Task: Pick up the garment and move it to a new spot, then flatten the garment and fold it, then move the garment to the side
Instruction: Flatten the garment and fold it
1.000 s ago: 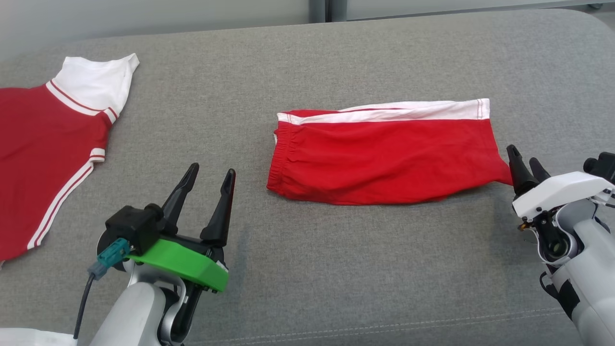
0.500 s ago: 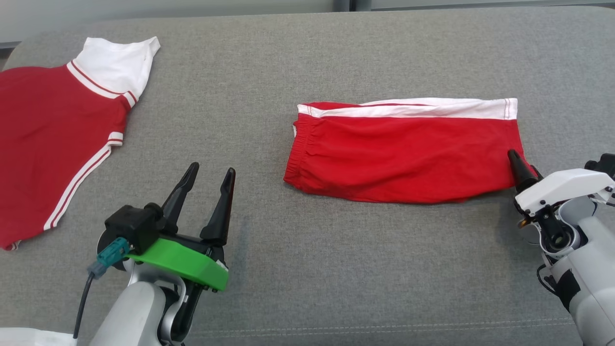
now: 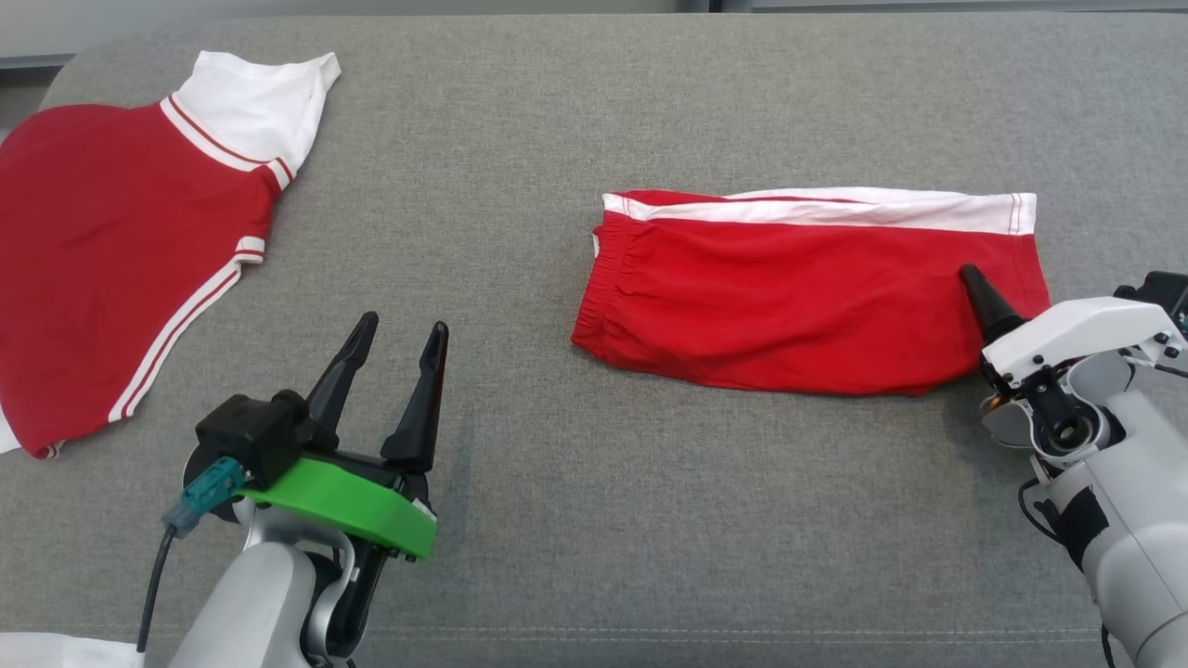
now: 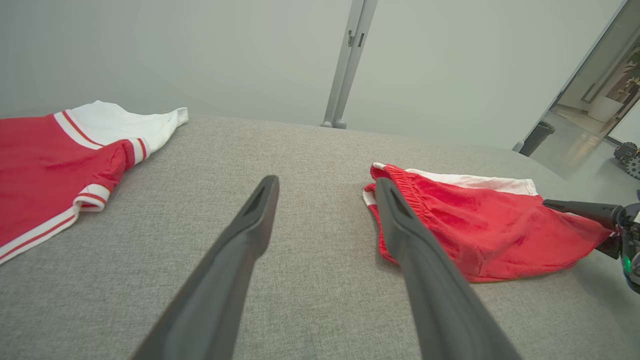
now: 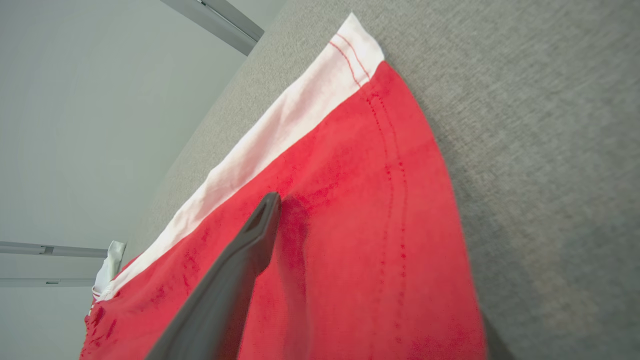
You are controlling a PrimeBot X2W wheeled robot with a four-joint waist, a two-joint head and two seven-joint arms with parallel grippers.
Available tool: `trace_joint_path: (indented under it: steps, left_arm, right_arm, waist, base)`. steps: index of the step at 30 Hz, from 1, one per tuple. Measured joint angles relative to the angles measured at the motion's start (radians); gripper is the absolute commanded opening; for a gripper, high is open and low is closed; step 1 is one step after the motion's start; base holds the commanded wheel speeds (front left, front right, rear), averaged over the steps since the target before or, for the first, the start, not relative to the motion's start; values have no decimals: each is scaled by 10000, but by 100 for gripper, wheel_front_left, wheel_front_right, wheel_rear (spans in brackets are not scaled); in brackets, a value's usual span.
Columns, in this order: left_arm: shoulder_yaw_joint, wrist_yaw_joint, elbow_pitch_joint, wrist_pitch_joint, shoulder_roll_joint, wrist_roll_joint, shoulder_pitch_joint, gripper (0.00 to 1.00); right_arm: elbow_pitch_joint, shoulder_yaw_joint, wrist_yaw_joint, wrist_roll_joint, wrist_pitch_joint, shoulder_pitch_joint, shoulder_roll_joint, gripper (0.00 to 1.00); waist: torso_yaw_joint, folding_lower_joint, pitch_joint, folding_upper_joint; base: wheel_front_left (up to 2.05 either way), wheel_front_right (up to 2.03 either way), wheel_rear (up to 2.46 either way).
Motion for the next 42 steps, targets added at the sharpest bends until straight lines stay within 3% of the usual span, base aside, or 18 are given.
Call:
trace_joint_path:
  steps: [1,3,5,27,42]
  left_arm:
    - [0,0,6,0,-2,0,0,100]
    - [4,0,23,0,-6,-10,0,100]
    - [19,0,29,-2,-6,-10,0,100]
    - [2,-12,301,-15,-63,-13,0,100]
    - [-119,-21,430,-88,-322,-79,1,100]
  right_arm:
    - [27,0,0,-2,-2,-35,-6,85]
    - [134,-13,2,-6,-71,-129,-31,22]
    - [194,-54,59,-15,-174,-144,-56,0]
    - [-63,102,410,-470,-1927,-181,77,0]
    - [-1354,1904,499,-1455,-2040,-381,750,0]
  waist:
    - [10,0,-5,0]
    - [36,0,-24,0]
    - [47,0,-35,0]
    - [-10,0,-456,-1]
    - [565,0,-862,0]
  base:
    - [0,0,0]
    - [0,0,0]
    - [0,0,0]
    - [0,0,0]
    - [0,0,0]
